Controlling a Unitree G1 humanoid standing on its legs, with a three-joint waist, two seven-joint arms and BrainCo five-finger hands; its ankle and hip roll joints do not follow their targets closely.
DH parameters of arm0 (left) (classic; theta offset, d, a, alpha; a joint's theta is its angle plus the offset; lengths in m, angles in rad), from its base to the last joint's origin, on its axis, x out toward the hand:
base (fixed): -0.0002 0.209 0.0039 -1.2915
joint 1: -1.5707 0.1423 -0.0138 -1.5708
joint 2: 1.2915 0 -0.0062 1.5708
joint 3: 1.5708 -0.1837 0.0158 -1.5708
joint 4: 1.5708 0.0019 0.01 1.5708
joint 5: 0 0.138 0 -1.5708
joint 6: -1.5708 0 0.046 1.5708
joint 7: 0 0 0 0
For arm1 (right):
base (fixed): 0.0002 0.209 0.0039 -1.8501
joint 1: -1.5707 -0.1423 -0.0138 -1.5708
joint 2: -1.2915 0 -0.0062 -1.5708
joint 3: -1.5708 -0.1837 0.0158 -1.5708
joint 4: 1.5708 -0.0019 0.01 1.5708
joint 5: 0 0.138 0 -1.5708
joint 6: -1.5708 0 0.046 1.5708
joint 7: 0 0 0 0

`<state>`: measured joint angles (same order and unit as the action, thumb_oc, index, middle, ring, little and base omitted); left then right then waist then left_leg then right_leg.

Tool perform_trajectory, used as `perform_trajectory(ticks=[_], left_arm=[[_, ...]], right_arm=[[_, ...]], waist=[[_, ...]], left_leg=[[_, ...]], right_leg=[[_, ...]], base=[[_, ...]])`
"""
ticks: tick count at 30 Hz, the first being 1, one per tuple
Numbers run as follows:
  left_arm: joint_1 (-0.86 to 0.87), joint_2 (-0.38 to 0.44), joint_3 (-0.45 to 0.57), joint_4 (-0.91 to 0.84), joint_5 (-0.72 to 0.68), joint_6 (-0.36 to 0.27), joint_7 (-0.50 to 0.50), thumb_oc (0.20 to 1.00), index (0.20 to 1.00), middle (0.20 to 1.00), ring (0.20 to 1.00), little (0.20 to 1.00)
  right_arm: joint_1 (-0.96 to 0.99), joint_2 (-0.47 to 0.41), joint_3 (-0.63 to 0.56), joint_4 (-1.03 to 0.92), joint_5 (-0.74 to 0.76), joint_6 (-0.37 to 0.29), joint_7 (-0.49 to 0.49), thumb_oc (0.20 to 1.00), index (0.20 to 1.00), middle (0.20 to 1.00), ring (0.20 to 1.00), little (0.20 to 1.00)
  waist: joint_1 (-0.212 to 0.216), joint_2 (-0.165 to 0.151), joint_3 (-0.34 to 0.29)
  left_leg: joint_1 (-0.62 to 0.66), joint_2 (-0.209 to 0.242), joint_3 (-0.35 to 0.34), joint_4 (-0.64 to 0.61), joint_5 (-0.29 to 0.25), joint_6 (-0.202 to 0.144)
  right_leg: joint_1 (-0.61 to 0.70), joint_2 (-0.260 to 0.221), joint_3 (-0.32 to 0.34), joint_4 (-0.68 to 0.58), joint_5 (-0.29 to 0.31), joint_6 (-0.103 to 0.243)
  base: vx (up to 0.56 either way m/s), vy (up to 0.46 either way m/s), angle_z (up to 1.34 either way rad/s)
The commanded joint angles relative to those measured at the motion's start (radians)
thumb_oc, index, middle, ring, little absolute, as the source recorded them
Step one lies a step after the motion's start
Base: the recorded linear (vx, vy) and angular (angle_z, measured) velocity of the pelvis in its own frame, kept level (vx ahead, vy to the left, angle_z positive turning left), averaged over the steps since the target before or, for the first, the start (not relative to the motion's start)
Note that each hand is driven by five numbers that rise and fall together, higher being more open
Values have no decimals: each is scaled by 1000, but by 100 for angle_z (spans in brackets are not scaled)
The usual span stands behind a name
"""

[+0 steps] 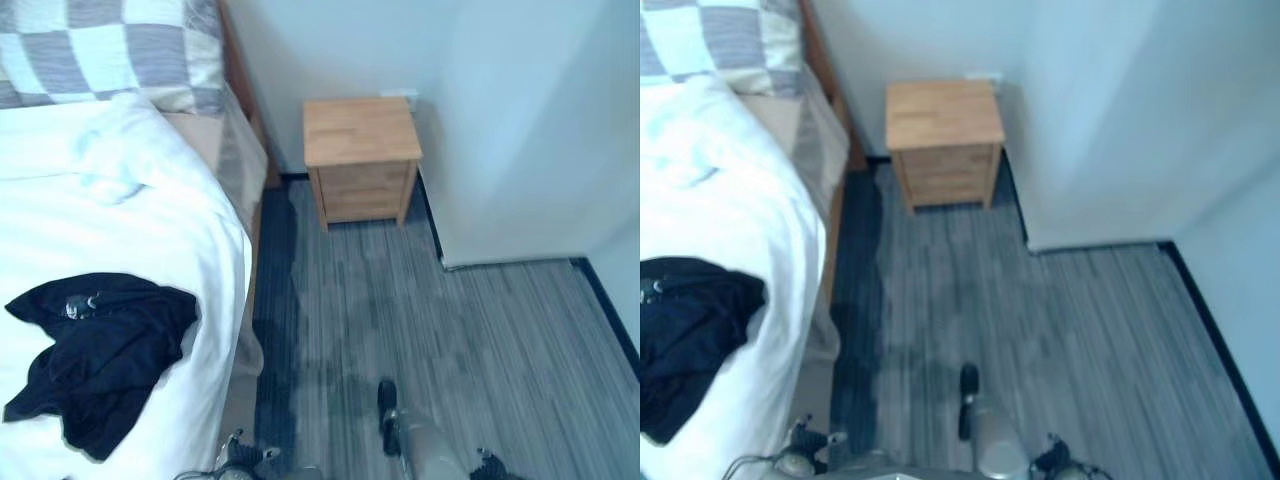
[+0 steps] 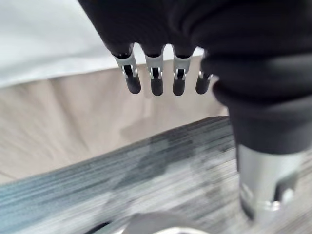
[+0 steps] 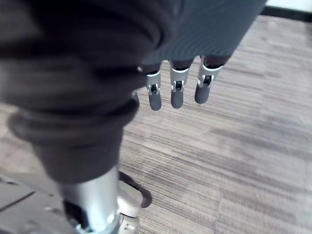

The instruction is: Tidy up the quilt and then pick up the clothes from the bed and put them into the laundry hamper.

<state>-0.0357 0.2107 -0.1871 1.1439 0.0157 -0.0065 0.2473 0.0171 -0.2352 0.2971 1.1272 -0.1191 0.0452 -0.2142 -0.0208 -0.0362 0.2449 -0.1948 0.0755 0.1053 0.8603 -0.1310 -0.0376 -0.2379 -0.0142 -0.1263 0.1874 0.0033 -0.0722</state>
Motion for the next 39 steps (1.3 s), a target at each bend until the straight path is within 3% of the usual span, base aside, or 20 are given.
perform_trajectory(ticks=[1, 4, 6, 7, 8, 9, 12, 14, 17, 18, 20, 22, 23, 26, 27, 29, 31, 33, 37, 39], left_arm=[[-81, 1, -35, -60, -60, -27, 22, 1000, 1000, 1000, 1000, 1000], [-75, -11, -57, -89, -48, -32, 0, 1000, 1000, 1000, 1000, 1000], [-66, -18, -68, -84, -20, -22, -8, 1000, 1000, 1000, 1000, 1000], [-61, -18, -63, -66, -8, -13, -15, 1000, 1000, 1000, 1000, 1000], [-61, -18, -63, -66, -8, -13, -15, 1000, 1000, 1000, 1000, 1000], [-41, -11, -57, -51, 16, -9, -23, 1000, 1000, 1000, 1000, 1000], [-45, 0, -47, 3, 40, 8, -13, 1000, 1000, 1000, 1000, 1000], [-49, 8, -31, 35, 39, 14, -4, 1000, 1000, 1000, 1000, 1000], [-45, 28, -23, 68, 53, 5, 0, 1000, 1000, 1000, 1000, 1000], [-49, 33, -28, 70, 66, 5, 1, 1000, 1000, 1000, 1000, 1000], [-61, 45, -33, 85, 82, -3, 1, 1000, 1000, 1000, 1000, 1000], [-59, 70, -17, 93, 81, 3, 6, 1000, 1000, 1000, 1000, 1000], [-64, 69, -12, 92, 57, -5, 3, 1000, 1000, 1000, 1000, 1000], [-56, 65, -13, 89, 47, -11, 3, 1000, 1000, 1000, 1000, 1000], [-54, 70, -14, 75, 33, -15, 10, 1000, 1000, 1000, 1000, 1000], [-54, 85, -8, 74, 48, -12, 16, 1000, 1000, 1000, 1000, 1000], [-33, 101, 8, 93, 72, -6, 14, 1000, 1000, 1000, 1000, 1000], [-6, 114, 30, 112, 100, 4, 8, 1000, 1000, 1000, 1000, 1000], [16, 128, 46, 124, 131, 23, -1, 1000, 1000, 1000, 1000, 1000], [20, 156, 70, 119, 145, 37, -2, 1000, 1000, 1000, 1000, 1000]], right_arm=[[-88, -66, 59, -58, -41, -5, -7, 1000, 1000, 1000, 1000, 1000], [-85, -68, 64, -43, -48, -6, -1, 1000, 1000, 1000, 1000, 1000], [-80, -63, 45, -38, -38, -11, 1, 1000, 1000, 1000, 1000, 1000], [-78, -59, 35, -32, -36, -9, 2, 1000, 1000, 1000, 1000, 1000], [-78, -59, 35, -32, -36, -9, 2, 1000, 1000, 1000, 1000, 1000], [-64, -41, 47, -28, -61, -5, 13, 1000, 1000, 1000, 1000, 1000], [-65, -22, 43, -9, -81, 4, 10, 1000, 1000, 1000, 1000, 1000], [-73, -15, 27, -19, -62, -3, 3, 1000, 1000, 1000, 1000, 1000], [-60, -18, 28, -17, -58, -7, 0, 1000, 1000, 1000, 1000, 1000], [-56, -21, 30, -16, -60, -4, 2, 1000, 1000, 1000, 1000, 1000], [-47, -28, 39, 7, -65, 0, 8, 1000, 1000, 1000, 1000, 1000], [-38, -47, 41, 34, -84, 15, 20, 1000, 1000, 1000, 1000, 1000], [-50, -43, 34, 34, -75, 11, 14, 1000, 1000, 1000, 1000, 1000], [-52, -45, 24, 29, -77, 2, 8, 1000, 1000, 1000, 1000, 1000], [-68, -74, 18, -10, -85, -7, -15, 1000, 1000, 1000, 1000, 1000], [-76, -96, 25, -70, -104, -6, -13, 1000, 1000, 1000, 1000, 1000], [-75, -120, 17, -137, -113, -12, -13, 1000, 1000, 1000, 1000, 1000], [-70, -147, 1, -232, -120, -16, -12, 1000, 1000, 1000, 1000, 1000], [-74, -191, -10, -400, -182, -18, -17, 1000, 1000, 1000, 1000, 1000], [-111, -239, -22, -622, -237, -21, -35, 1000, 1000, 1000, 1000, 1000]], waist=[[11, -22, 106], [47, -4, 73], [47, 9, 39], [34, 12, 21], [36, 11, 23], [46, -7, 0], [39, -23, 15], [28, 7, 26], [11, 10, 31], [3, 6, 35], [-25, -6, 40], [-27, -14, 45], [-18, -22, 45], [-26, -26, 40], [-21, -37, 47], [-25, -57, 40], [-30, -45, 27], [-34, -34, -2], [-27, -41, -7], [-42, -54, 29]], left_leg=[[-27, 3, -20, -135, 106, -19], [-30, -21, 29, -502, 95, -9], [-10, 6, 204, -721, 143, -12], [46, 2, 292, -787, 118, -8], [52, -1, 295, -794, 120, -8], [100, -30, 317, -812, 98, 30], [166, -68, 264, -842, 59, 83], [223, -43, 218, -906, 86, 86], [269, -53, 82, -924, 82, 72], [281, -61, 48, -915, 73, 67], [295, -87, -70, -896, 46, 63], [315, -101, -133, -878, 10, 60], [285, -112, -139, -814, -17, 49], [265, -127, -146, -750, -29, 33], [199, -109, -43, -661, -30, 14], [117, -13, 120, -619, -12, 10], [123, 64, 275, -713, 47, -22], [144, 85, 362, -849, 106, -34], [147, 51, 320, -862, 109, -16], [197, 11, 314, -884, 80, 24]], right_leg=[[225, -44, 24, -227, -50, 119], [306, -58, 31, -260, -91, 146], [365, -46, -3, -261, -139, 159], [378, -36, -14, -238, -178, 169], [380, -39, -13, -236, -180, 170], [378, -43, -51, -104, -190, 192], [264, -94, -85, 263, -75, 300], [134, -71, -33, 406, -36, 283], [82, -37, 58, 237, -94, 230], [88, -29, 107, 156, -101, 229], [75, 8, 310, -41, -75, 233], [60, 13, 366, -62, -24, 263], [73, -29, 290, -60, -34, 253], [99, -58, 236, -77, -40, 235], [159, -116, 140, -113, -43, 228], [213, -167, 53, -164, -51, 233], [283, -178, -33, -204, -83, 252], [306, -180, -90, -193, -103, 261], [264, -227, -115, -4, -98, 273], [155, -256, -55, 259, -16, 290]], base=[[535, 97, -63], [586, 208, -53], [572, 206, -16], [377, 152, 24], [560, 264, 70], [447, 229, 105], [424, 220, 85], [319, 88, 111], [421, -50, 162], [404, -131, 195], [281, -116, 190], [285, -147, 218], [285, -158, 225], [221, -116, 179], [110, -55, 170], [87, -5, 191], [213, 143, 213], [293, 196, 99], [238, 233, 54], [215, 276, 43]])
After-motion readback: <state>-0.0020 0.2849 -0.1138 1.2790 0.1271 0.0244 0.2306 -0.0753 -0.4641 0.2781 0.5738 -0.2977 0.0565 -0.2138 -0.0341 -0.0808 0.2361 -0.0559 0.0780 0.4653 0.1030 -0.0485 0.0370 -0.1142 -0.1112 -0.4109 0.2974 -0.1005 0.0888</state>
